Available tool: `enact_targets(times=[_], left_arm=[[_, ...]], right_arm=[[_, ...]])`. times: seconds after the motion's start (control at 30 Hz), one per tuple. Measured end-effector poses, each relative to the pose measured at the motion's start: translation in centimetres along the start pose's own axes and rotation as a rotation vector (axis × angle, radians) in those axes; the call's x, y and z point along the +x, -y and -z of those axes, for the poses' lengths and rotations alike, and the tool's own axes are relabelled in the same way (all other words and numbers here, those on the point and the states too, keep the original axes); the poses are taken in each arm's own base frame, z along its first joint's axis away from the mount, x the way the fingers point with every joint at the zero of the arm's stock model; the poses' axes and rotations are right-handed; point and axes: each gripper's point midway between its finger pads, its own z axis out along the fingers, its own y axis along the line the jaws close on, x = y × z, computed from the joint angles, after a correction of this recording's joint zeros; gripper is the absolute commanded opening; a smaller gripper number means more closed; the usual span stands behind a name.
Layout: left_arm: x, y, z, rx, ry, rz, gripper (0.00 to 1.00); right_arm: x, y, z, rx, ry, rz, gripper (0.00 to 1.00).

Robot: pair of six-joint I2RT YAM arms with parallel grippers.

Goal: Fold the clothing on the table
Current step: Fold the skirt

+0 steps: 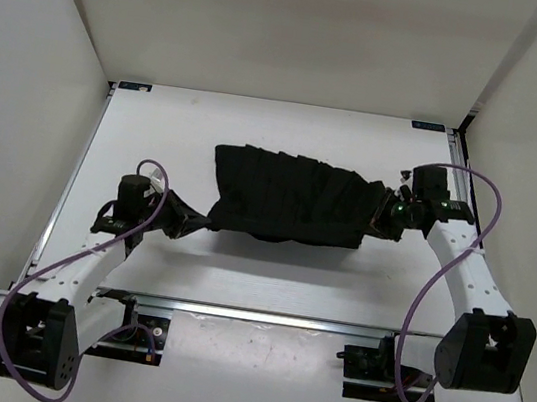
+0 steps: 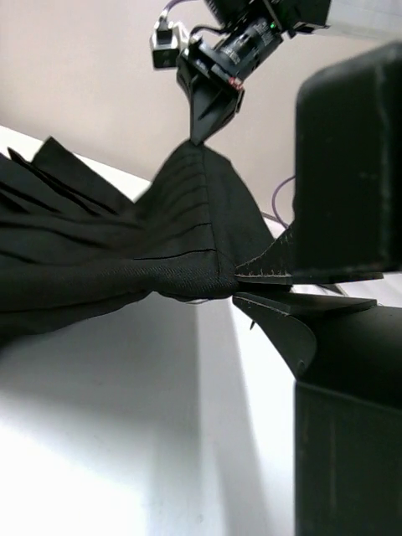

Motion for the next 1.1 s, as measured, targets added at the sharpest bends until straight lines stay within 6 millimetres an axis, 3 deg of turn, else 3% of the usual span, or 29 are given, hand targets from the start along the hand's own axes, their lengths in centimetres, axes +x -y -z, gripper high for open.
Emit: enact_targets(times=[0.13,0.23,0.4,0.6,0.7,0.83,0.97,1.1], left_arm=[[-0.6,0.3,-0.3,0.001,-0.001,0.008,0.00],[-0.5,1.1,-0.2,0.032,-0.012,0.001,0.00],[-0.5,3.8,1.3,0.028,0.010,-0.082,0.00],[-0.9,8.7,7.1,0.082,0.172,-0.228,0.00],[-0.8,9.9,8.7,0.094,0.205,-0.264,0.00],[-1.8,8.2,6.0,0.020,0.158,-0.217,0.00],[-5.7,3.5,2.8,-0.161,0.207,-0.123,0.00],[-7.4,1.0,0.6,-0.240,0.212,-0.088,0.00]], right_arm=[[-1.9,-0.8,0.4,-0.006,0.054,0.031,0.00],[-2.2,-0.6,0.7,0.010,0.069,0.049,0.00],[0.1,-0.3,2.3,0.065,0.080,0.095,0.00],[5.1,-2.2,7.1,0.041,0.143,0.165,0.01],[5.4,-2.5,8.0,0.031,0.142,0.147,0.00],[2.4,-1.9,7.1,0.067,0.128,0.084,0.00],[-1.8,1.5,4.8,0.189,0.127,0.027,0.00],[-4.1,3.5,1.8,0.239,0.083,0.015,0.00]])
